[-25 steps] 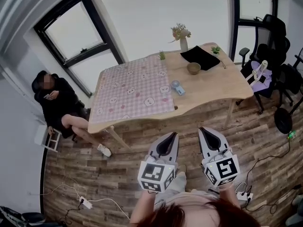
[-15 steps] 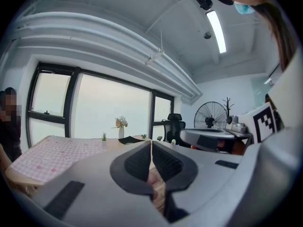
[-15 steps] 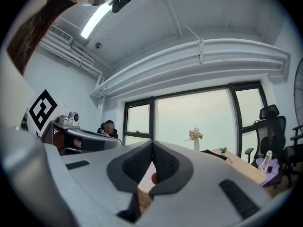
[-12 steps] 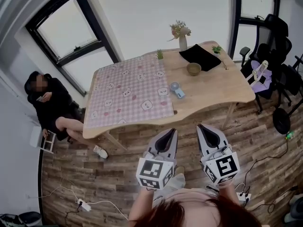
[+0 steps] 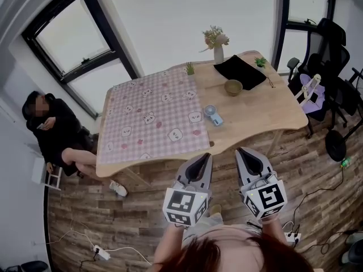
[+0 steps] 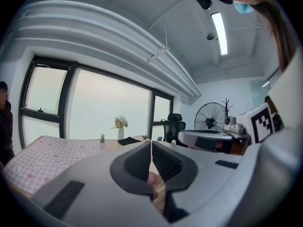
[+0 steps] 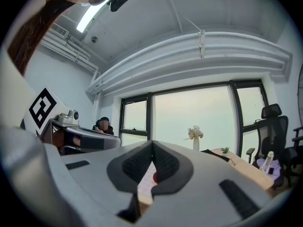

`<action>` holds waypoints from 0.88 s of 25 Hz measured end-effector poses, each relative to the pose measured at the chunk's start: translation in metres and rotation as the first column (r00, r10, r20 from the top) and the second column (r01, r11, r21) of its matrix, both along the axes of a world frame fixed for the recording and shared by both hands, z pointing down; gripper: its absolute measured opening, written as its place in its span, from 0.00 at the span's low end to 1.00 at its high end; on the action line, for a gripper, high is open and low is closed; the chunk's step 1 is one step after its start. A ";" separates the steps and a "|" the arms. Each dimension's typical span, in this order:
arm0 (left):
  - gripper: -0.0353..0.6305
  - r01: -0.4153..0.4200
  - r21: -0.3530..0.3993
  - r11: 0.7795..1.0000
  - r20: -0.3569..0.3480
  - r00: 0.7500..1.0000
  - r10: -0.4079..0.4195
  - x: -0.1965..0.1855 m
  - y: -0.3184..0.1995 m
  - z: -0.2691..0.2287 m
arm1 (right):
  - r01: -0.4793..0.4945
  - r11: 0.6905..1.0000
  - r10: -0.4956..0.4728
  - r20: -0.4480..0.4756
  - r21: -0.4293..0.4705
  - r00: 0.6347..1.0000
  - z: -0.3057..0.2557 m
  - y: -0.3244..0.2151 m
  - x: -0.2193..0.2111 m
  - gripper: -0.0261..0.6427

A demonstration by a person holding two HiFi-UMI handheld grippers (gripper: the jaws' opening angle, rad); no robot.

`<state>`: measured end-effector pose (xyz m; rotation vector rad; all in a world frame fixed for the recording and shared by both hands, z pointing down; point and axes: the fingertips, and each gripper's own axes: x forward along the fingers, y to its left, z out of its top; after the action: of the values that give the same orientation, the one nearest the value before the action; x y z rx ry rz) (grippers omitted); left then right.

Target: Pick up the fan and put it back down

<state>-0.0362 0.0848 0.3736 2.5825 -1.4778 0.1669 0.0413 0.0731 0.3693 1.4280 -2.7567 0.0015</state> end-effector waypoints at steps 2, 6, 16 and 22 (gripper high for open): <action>0.07 -0.007 0.002 1.000 -0.003 1.000 0.007 -0.004 -0.010 -0.001 | -0.005 1.000 0.005 -0.005 -0.003 1.000 0.000 -0.009 -0.003 0.04; 0.07 -0.021 0.000 1.000 -0.009 1.000 0.021 -0.011 -0.026 0.001 | -0.014 1.000 0.014 -0.012 -0.009 1.000 0.003 -0.024 -0.011 0.04; 0.07 -0.027 -0.019 0.999 -0.031 0.999 0.027 -0.027 -0.051 0.008 | -0.017 0.999 0.016 -0.032 -0.031 0.999 0.009 -0.048 -0.027 0.04; 0.07 -0.026 -0.022 0.999 -0.039 0.999 0.025 -0.027 -0.066 0.012 | -0.009 0.999 0.007 -0.051 -0.032 0.999 0.014 -0.062 -0.029 0.04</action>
<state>-0.0634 0.0192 0.3851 2.5724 -1.4218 0.1349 0.0124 0.0110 0.3830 1.4108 -2.6975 0.0099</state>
